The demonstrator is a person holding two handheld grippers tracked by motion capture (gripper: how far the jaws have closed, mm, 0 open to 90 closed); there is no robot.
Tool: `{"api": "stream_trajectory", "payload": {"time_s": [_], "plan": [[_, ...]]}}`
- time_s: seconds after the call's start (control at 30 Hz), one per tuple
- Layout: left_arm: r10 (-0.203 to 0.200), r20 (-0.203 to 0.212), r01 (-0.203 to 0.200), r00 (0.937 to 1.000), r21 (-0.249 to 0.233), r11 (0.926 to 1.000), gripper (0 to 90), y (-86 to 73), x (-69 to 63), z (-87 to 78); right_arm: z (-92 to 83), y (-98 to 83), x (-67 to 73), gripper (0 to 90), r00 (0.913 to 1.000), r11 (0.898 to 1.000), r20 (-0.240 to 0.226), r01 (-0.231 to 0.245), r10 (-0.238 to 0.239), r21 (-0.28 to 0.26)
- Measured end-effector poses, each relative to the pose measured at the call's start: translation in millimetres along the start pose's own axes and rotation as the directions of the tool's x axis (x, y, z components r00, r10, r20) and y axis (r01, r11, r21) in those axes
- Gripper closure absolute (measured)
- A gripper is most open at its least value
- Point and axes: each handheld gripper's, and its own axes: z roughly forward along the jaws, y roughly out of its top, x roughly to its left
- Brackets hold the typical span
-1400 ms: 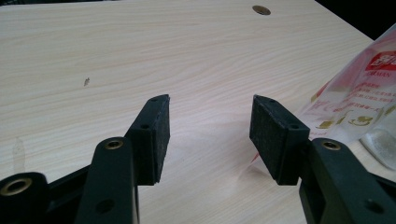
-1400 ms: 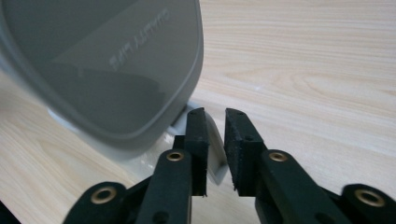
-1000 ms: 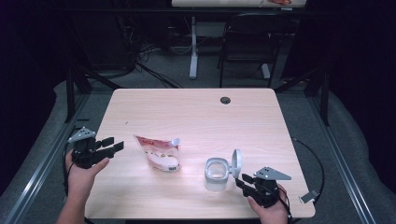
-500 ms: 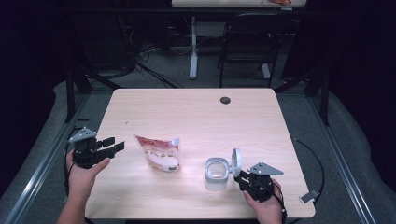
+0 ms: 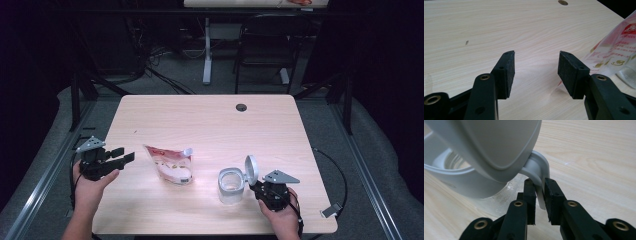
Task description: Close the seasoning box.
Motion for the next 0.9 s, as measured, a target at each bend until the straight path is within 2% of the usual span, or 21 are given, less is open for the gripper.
{"api": "stream_trajectory", "payload": {"time_s": [0.1, 0.2, 0.27, 0.47, 0.9], "plan": [[-0.001, -0.001, 0.001, 1.0000, 0.001, 1.0000, 47.9, 0.0, 0.7, -0.5, 1.1, 3.2, 3.5, 82.8, 0.9967, 0.998, 0.043, 0.069, -0.069, 0.012], [-0.001, 0.000, 0.001, 1.0000, 0.002, 1.0000, 47.8, -0.3, 1.3, -0.6, 2.6, 5.1, 2.9, 83.7, 0.9951, 0.997, 0.057, 0.080, -0.081, 0.011], [-0.001, 0.000, 0.001, 1.0000, 0.001, 1.0000, 47.8, -0.3, 1.4, -0.7, 4.2, 5.7, 1.6, 83.7, 0.9955, 0.997, 0.063, 0.072, -0.072, 0.001], [-0.003, 0.000, 0.003, 1.0000, 0.002, 1.0000, 47.8, -0.3, 1.9, -0.7, 7.0, 8.3, 2.9, 83.7, 0.9884, 0.993, 0.094, 0.121, -0.120, -0.005], [-0.004, 0.000, 0.004, 1.0000, 0.005, 1.0000, 47.8, -0.8, 2.4, -0.4, 16.6, 16.0, -14.5, 83.6, 0.9836, 0.993, 0.138, 0.119, -0.116, -0.013]]}}
